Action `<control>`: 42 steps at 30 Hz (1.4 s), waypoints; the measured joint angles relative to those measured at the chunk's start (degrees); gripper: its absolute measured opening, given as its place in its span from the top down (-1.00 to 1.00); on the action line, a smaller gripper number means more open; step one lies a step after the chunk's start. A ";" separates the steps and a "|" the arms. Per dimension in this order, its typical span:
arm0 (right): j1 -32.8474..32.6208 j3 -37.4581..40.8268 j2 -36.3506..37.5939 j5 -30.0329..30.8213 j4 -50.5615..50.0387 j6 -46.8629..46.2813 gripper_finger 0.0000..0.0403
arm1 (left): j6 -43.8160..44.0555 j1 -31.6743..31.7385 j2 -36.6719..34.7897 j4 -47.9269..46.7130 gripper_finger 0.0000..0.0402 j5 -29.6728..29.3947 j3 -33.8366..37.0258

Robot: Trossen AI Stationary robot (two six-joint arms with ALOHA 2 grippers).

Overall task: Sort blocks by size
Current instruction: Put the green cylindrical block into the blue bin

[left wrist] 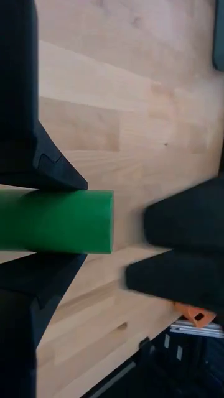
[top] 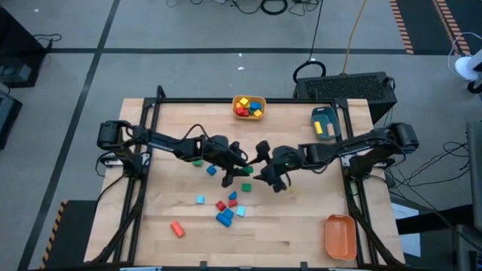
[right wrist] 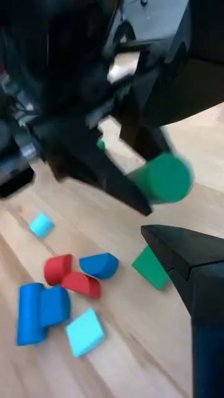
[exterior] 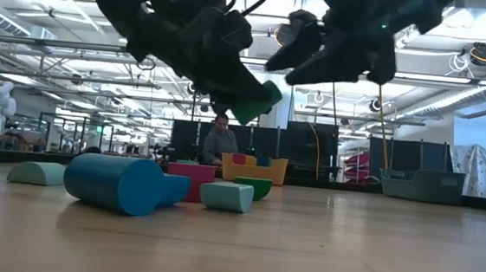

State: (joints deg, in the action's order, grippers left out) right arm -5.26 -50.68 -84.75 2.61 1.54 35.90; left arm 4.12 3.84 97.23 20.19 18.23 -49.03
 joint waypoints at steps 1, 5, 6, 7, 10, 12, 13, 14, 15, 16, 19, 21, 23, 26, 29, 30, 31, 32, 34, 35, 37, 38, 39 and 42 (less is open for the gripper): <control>0.00 -0.74 -0.90 -0.02 -1.08 0.57 -0.27 | 0.00 0.00 0.00 0.16 0.32 0.05 -0.37; 0.00 -3.67 -3.81 -0.07 -4.59 2.70 -0.27 | 0.00 -0.07 -0.07 1.07 0.32 0.34 -0.51; 0.00 -4.20 -4.42 -0.08 -5.36 3.19 -0.27 | 0.04 -0.04 -0.07 1.17 0.32 0.91 -0.49; 0.00 -4.89 -4.90 -0.07 -4.94 3.65 -0.27 | 0.08 -0.04 -0.07 1.55 0.32 1.48 -0.49; 0.00 -5.77 -5.55 -0.04 -6.66 4.76 -0.27 | 0.05 -0.04 -0.07 1.99 0.32 1.70 -0.49; 0.00 -6.51 -6.02 0.02 -6.07 5.49 -0.27 | 0.08 -0.04 -0.04 1.79 0.32 1.76 -0.46; 0.00 -6.43 -6.05 0.02 -6.62 5.71 -0.25 | 0.05 -0.04 -0.02 2.15 0.32 1.78 -0.47; 0.01 -6.27 -6.06 -0.01 -6.83 5.96 -0.24 | 0.04 -0.04 -0.02 2.20 0.32 1.84 -0.51; 0.02 -6.32 -6.21 0.01 -6.64 6.07 -0.22 | 0.06 -0.04 -0.02 2.17 0.32 2.09 -0.51; 0.02 -6.39 -6.35 0.03 -6.56 6.18 -0.19 | 0.06 -0.04 -0.02 2.07 0.32 2.19 -0.51; 0.02 -6.38 -6.44 0.13 -6.81 6.27 -0.08 | 0.06 -0.04 -0.02 1.85 0.32 2.25 -0.51; 0.04 -6.38 -6.44 0.24 -6.77 6.36 0.01 | 0.06 -0.04 -0.02 1.97 0.32 2.35 -0.51; 0.06 -6.38 -6.43 0.26 -6.66 6.38 0.10 | 0.07 -0.04 -0.02 1.98 0.32 2.77 -0.51; 0.34 -6.38 -6.42 0.20 -6.38 6.51 0.25 | 0.11 -0.04 -0.02 1.98 0.32 3.16 -0.51; 0.62 -6.38 -6.42 0.03 -6.34 6.51 0.39 | 0.08 0.00 -0.02 1.95 0.32 3.18 -0.51; 0.66 -6.38 -6.42 -0.02 -6.37 6.51 0.42 | 0.08 -0.01 -0.02 1.95 0.30 3.16 -0.51; 0.66 -6.38 -6.42 0.04 -6.38 6.49 0.44 | 0.08 -0.01 -0.02 1.93 0.27 3.14 -0.51; 0.66 -6.38 -6.42 0.07 -6.38 6.45 0.44 | 0.11 -0.02 -0.02 1.95 0.23 3.08 -0.51; 0.66 -6.38 -6.40 0.18 -6.65 5.85 0.44 | 0.15 -0.02 -0.02 2.05 0.14 3.02 -0.51; 0.66 -6.38 -6.40 0.30 -6.75 5.39 0.44 | 0.44 -0.02 -0.02 2.03 0.10 3.02 -0.51; 0.68 -6.36 -6.40 0.40 -7.26 4.52 0.44 | 1.50 0.00 -0.02 2.02 0.02 2.78 -0.51; 0.68 -6.37 -6.34 0.53 -7.74 4.00 0.44 | 1.50 0.17 -0.02 1.98 -0.01 2.74 -0.51; 0.68 -6.42 -6.08 0.67 -8.86 3.47 0.44 | 1.50 0.29 -0.02 1.83 -0.04 2.74 -0.51; 0.66 -7.52 -5.52 3.25 -13.54 0.89 0.44 | 1.48 0.78 -0.02 1.67 -0.08 2.56 -0.51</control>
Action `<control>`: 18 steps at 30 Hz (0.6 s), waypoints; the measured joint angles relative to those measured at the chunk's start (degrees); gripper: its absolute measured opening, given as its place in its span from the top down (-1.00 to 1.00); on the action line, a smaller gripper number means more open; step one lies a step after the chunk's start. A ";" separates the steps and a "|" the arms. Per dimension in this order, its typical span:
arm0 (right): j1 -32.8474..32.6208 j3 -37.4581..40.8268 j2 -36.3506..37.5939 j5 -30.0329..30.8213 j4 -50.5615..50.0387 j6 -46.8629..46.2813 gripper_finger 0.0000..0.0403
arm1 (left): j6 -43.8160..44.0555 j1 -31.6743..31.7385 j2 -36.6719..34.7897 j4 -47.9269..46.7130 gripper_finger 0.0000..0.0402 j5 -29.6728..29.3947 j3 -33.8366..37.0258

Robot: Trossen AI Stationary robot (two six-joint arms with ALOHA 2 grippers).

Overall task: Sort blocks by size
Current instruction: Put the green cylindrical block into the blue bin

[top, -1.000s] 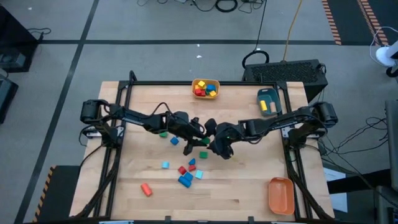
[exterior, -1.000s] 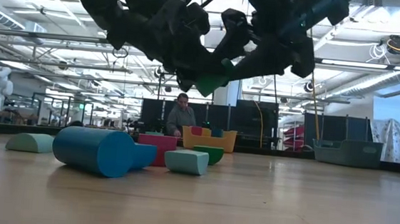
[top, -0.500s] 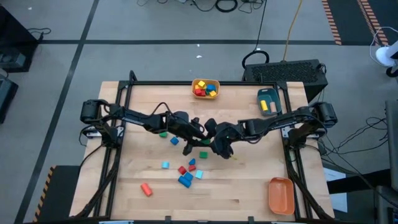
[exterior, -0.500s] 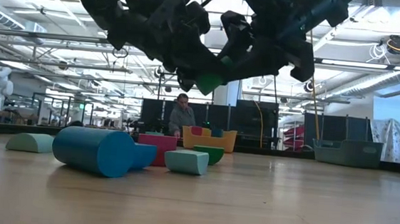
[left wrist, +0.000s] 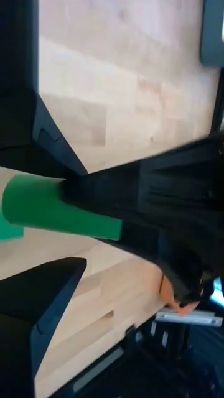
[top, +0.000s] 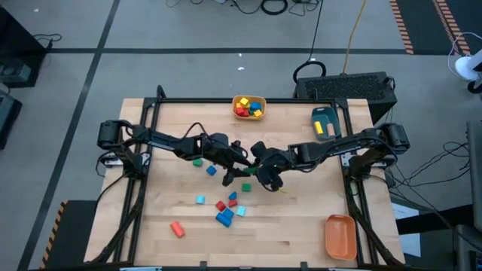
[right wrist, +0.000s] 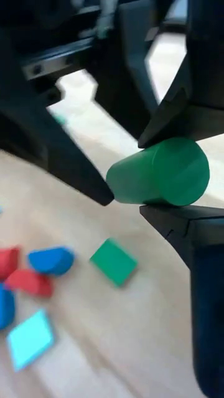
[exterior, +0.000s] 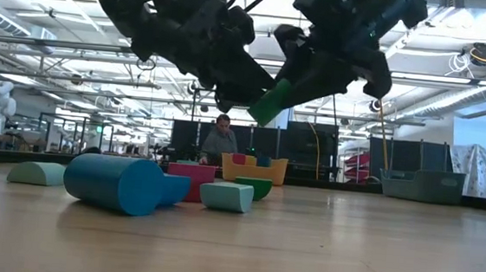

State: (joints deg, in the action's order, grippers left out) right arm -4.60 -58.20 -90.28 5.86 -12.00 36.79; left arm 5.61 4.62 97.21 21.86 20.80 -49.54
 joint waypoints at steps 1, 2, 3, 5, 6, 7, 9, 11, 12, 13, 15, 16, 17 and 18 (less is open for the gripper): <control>-0.04 -0.43 0.41 1.99 -1.82 -1.24 0.44 | -0.05 0.27 -0.01 0.12 -0.09 -0.33 -0.03; -0.04 -0.83 0.82 3.96 -4.15 -2.31 0.44 | -0.09 0.54 -0.03 0.18 -0.09 -0.68 -0.06; 0.04 -1.22 1.23 6.04 -6.62 -3.20 0.44 | -0.08 0.92 -0.07 0.12 -0.09 -1.04 -0.06; 0.71 -1.40 2.16 11.07 -11.81 -5.04 0.44 | 0.11 1.51 -0.11 -0.81 -0.10 -1.56 -0.06; 1.27 -1.40 2.60 12.76 -14.15 -6.40 0.44 | 0.11 1.64 -0.09 -1.44 -0.10 -2.45 -0.06; 1.99 -1.40 2.98 14.27 -16.43 -8.03 0.44 | 0.07 1.85 -0.09 -2.31 -0.10 -2.94 -0.06; 3.71 -1.40 4.04 15.51 -21.50 -11.99 0.44 | 0.07 2.22 -0.09 -3.17 -0.10 -4.28 -0.06; 5.82 -1.35 4.89 15.23 -26.76 -16.00 0.43 | 0.07 2.27 -0.09 -3.87 -0.10 -5.22 -0.06; 6.99 -1.37 5.33 15.40 -28.60 -17.95 0.43 | 0.04 2.20 -0.09 -4.07 -0.10 -5.33 -0.06; 8.09 -1.36 5.89 15.73 -30.70 -19.79 0.43 | 0.04 2.01 -0.09 -4.34 -0.10 -5.70 -0.06; 10.01 -1.33 6.92 18.05 -34.14 -23.50 0.44 | 0.00 1.86 -0.09 -4.76 -0.10 -6.06 -0.06; 10.80 -1.34 7.62 19.21 -35.00 -25.25 0.44 | 0.02 1.91 -0.09 -4.86 -0.10 -6.39 -0.06; 11.51 -1.37 8.25 20.09 -36.59 -27.04 0.44 | 0.02 1.95 -0.09 -4.88 -0.10 -6.51 -0.06; 12.29 -1.37 8.72 21.00 -38.25 -28.71 0.44 | 0.02 1.98 -0.09 -5.01 -0.10 -6.57 -0.06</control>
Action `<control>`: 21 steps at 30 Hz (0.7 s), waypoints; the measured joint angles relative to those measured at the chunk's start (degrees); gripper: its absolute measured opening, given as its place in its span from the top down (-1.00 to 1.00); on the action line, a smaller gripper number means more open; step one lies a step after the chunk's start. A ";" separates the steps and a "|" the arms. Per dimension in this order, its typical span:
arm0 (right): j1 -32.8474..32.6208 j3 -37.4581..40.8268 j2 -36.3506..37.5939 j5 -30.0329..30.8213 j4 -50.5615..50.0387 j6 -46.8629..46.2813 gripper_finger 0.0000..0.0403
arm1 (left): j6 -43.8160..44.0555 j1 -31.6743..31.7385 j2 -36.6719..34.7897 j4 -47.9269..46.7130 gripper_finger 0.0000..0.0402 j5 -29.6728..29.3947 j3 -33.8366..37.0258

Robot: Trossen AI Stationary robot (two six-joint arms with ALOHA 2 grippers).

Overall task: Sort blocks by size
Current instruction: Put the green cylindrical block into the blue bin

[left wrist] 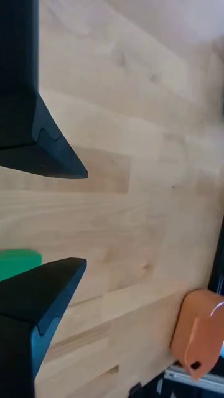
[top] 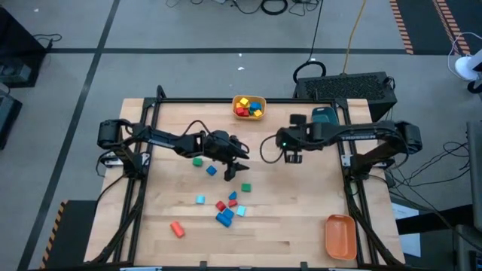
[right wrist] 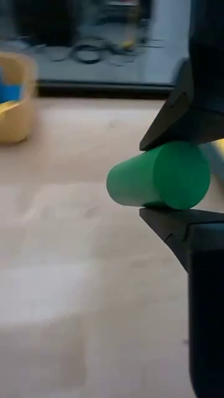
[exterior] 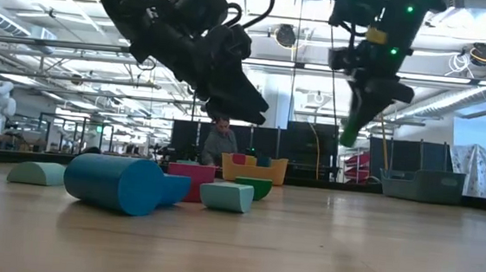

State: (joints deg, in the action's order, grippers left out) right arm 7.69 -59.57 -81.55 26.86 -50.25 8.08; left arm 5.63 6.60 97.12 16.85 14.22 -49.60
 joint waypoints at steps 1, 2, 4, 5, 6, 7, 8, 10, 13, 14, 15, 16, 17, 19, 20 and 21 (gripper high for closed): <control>0.74 0.02 0.50 0.71 -1.22 -1.54 0.44 | 0.00 0.00 0.00 -0.32 -0.10 -0.17 0.00; 1.45 0.02 1.03 1.57 -1.88 -3.10 0.44 | -0.01 -0.03 0.00 -0.94 -0.10 -0.20 0.00; 3.00 0.02 2.20 2.55 -3.91 -5.94 0.44 | -0.02 -0.10 0.00 -2.06 -0.10 -0.70 0.04; 3.72 0.02 2.60 3.01 -5.02 -7.05 0.44 | -0.02 -0.08 0.00 -2.52 -0.10 -0.86 0.04; 4.46 0.02 2.90 3.59 -5.68 -8.20 0.44 | 0.00 -0.05 0.00 -3.15 -0.10 -0.99 0.04; 5.44 0.02 3.21 3.71 -6.36 -9.31 0.44 | -0.02 -0.03 0.00 -3.74 -0.10 -1.00 0.04; 6.41 0.22 3.38 3.64 -7.06 -10.25 0.44 | -0.01 -0.01 0.00 -4.43 -0.10 -1.10 0.04; 8.41 1.24 3.80 3.45 -7.75 -11.62 0.44 | -0.04 -0.03 0.00 -5.72 -0.10 -1.18 0.04; 12.10 4.00 4.25 3.48 -8.39 -13.11 0.44 | -0.06 -0.08 0.00 -7.00 -0.10 -1.22 0.04; 13.46 5.14 4.30 3.56 -8.26 -13.54 0.43 | -0.06 -0.08 0.00 -7.09 -0.10 -1.65 0.04; 14.87 6.33 4.33 3.72 -8.20 -13.94 0.43 | -0.07 -0.07 0.00 -7.09 -0.10 -2.58 0.04; 16.28 7.50 4.38 4.13 -8.16 -14.29 0.43 | -0.05 -0.05 0.00 -7.09 -0.10 -3.81 0.04; 17.72 8.58 4.42 4.69 -7.84 -14.54 0.43 | -0.07 -0.05 0.00 -7.09 -0.10 -5.33 0.04; 20.54 10.56 4.43 5.25 -5.48 -14.52 0.43 | -0.07 -0.04 0.00 -7.11 -0.10 -7.94 0.04; 21.84 11.42 4.43 5.24 -4.22 -14.32 0.43 | -0.07 -0.03 0.00 -7.11 -0.10 -8.59 0.04; 23.12 12.21 4.43 5.24 -2.95 -13.84 0.43 | -0.07 -0.03 0.00 -7.11 -0.10 -8.75 0.04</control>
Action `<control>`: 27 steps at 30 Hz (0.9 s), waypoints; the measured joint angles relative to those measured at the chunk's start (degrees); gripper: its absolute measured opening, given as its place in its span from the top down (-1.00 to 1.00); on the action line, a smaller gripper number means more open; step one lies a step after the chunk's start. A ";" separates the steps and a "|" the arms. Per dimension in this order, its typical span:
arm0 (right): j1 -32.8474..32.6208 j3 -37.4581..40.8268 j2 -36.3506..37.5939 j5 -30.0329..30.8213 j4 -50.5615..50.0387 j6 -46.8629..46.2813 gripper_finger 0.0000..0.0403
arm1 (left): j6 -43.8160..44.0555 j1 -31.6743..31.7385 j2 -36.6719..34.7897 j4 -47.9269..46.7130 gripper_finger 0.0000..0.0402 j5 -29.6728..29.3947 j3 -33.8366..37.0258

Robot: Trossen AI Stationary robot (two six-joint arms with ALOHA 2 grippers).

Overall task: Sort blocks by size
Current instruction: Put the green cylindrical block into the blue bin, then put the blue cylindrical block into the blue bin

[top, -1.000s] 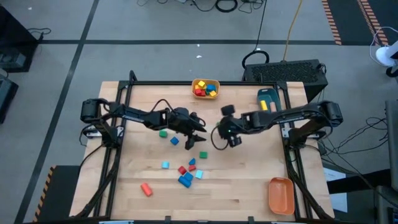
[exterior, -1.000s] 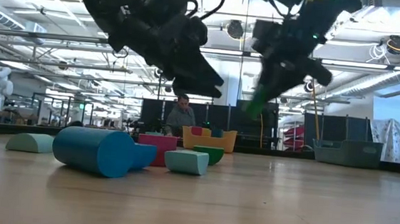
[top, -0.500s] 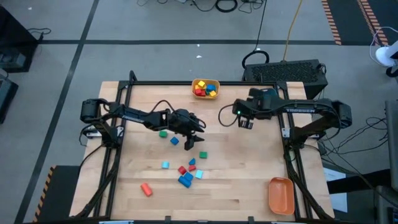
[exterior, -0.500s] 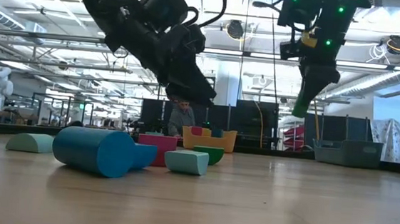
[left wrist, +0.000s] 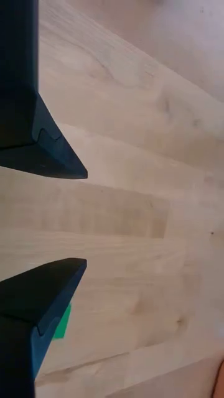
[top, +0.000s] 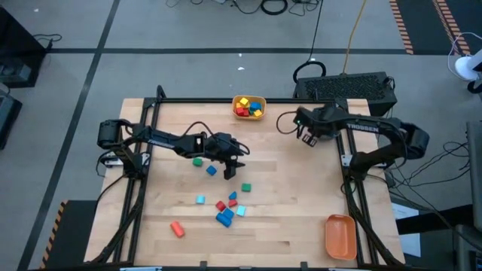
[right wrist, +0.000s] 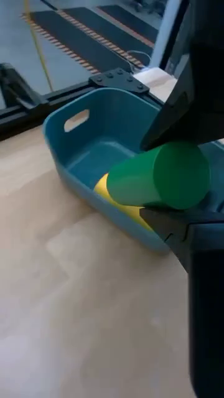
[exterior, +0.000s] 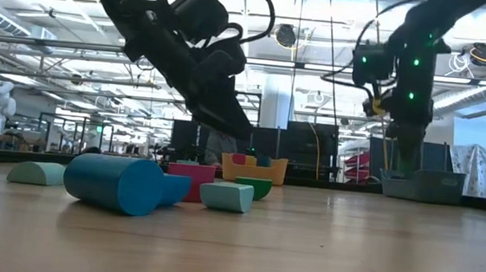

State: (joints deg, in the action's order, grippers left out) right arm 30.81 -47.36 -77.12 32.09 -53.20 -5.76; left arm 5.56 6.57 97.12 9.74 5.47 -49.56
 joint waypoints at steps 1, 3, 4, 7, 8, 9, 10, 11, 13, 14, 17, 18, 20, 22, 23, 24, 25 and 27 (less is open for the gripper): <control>1.21 0.68 0.00 0.00 1.49 0.45 0.43 | 0.00 0.00 0.00 0.00 -0.10 -0.07 0.00; 3.45 1.77 0.00 0.28 4.49 1.10 0.43 | 0.00 0.00 0.00 0.00 -0.10 -0.17 0.00; 4.48 2.02 0.00 0.55 5.23 1.47 0.42 | 0.00 0.00 0.00 0.00 -0.10 -0.15 0.00; 7.29 2.43 0.00 0.94 6.70 1.63 0.38 | 0.00 -0.04 0.00 0.00 -0.10 -0.17 0.00; 8.12 2.43 0.00 0.97 6.99 1.42 0.36 | 0.00 0.00 0.00 0.00 -0.10 -0.16 0.00; 8.86 2.43 0.00 0.99 7.39 1.44 0.34 | 0.00 0.00 0.00 -0.01 -0.10 -0.17 0.00; 9.51 2.43 0.00 0.99 8.03 1.46 0.31 | 0.00 0.00 0.00 -0.04 -0.10 -0.17 0.00; 9.99 2.43 0.00 0.99 8.48 1.44 0.28 | 0.00 0.00 0.00 -0.08 -0.10 -0.17 0.00; 10.54 2.43 0.00 0.99 8.86 1.48 0.21 | 0.17 0.00 0.00 -0.96 -0.10 -0.17 0.00; 10.55 2.43 0.00 1.00 9.26 1.57 0.16 | 0.64 0.00 0.00 -2.08 -0.10 -0.19 0.02; 10.51 2.43 0.00 0.95 9.87 1.75 0.02 | 2.60 0.22 0.04 -5.35 -0.10 -1.70 0.07; 10.51 2.43 0.00 0.93 10.16 1.75 -0.04 | 2.89 0.40 0.06 -6.25 -0.10 -2.50 0.04; 10.53 2.43 0.00 0.94 11.01 1.70 -0.15 | 3.08 0.67 0.04 -7.80 -0.10 -3.02 0.05; 10.49 2.43 0.33 0.94 11.48 0.74 -0.25 | 3.17 0.62 0.01 -8.56 -0.10 -3.17 0.07; 10.33 2.43 0.63 0.92 11.88 0.21 -0.29 | 3.17 0.56 -0.18 -9.06 -0.10 -3.17 0.07; 10.03 2.43 0.99 0.96 12.41 -0.39 -0.32 | 3.17 0.53 -0.32 -9.69 -0.10 -3.17 0.07; 9.60 2.43 1.48 0.94 12.84 -0.88 -0.34 | 3.19 0.45 -0.51 -10.28 -0.10 -3.21 0.07; 8.40 2.43 2.87 0.81 13.96 -1.20 -0.37 | 3.65 0.15 -1.57 -13.62 -0.10 -4.19 0.07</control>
State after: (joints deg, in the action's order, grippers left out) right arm 39.21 -44.93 -74.25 32.91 -39.24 -6.96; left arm 9.21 6.72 95.55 -3.88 1.29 -49.50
